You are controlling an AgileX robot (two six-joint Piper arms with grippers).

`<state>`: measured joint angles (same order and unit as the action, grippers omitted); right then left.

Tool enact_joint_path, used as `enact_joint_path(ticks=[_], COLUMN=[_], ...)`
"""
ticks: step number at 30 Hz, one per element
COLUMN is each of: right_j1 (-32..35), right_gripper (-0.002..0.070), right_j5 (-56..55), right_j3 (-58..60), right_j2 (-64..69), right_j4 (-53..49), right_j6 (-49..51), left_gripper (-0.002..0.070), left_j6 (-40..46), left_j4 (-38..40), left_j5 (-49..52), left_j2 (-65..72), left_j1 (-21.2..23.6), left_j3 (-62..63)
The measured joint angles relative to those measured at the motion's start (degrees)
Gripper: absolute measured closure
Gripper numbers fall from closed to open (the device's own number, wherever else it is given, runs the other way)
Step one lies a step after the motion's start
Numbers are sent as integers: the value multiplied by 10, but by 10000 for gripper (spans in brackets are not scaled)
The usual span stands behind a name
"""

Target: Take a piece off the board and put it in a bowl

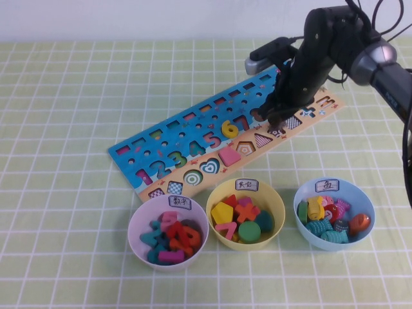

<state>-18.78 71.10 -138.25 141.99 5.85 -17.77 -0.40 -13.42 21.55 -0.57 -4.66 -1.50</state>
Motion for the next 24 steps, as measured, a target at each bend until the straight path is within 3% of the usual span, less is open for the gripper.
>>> enact_joint_path(ticks=[13,18,24], right_j1=[-1,-1,-1], right_gripper=[526,519,459], right_j5=[0,0,0], right_j3=[-19,-19,-12], right_j2=[-7,-10,-11], right_j4=[24,24,6], right_j6=[0,0,0], left_gripper=[680,680,680], left_j6=[0,0,0], left_j4=[0,0,0], left_j5=[0,0,0], left_j2=[0,0,0], left_j1=[0,0,0], left_j3=[0,0,0])
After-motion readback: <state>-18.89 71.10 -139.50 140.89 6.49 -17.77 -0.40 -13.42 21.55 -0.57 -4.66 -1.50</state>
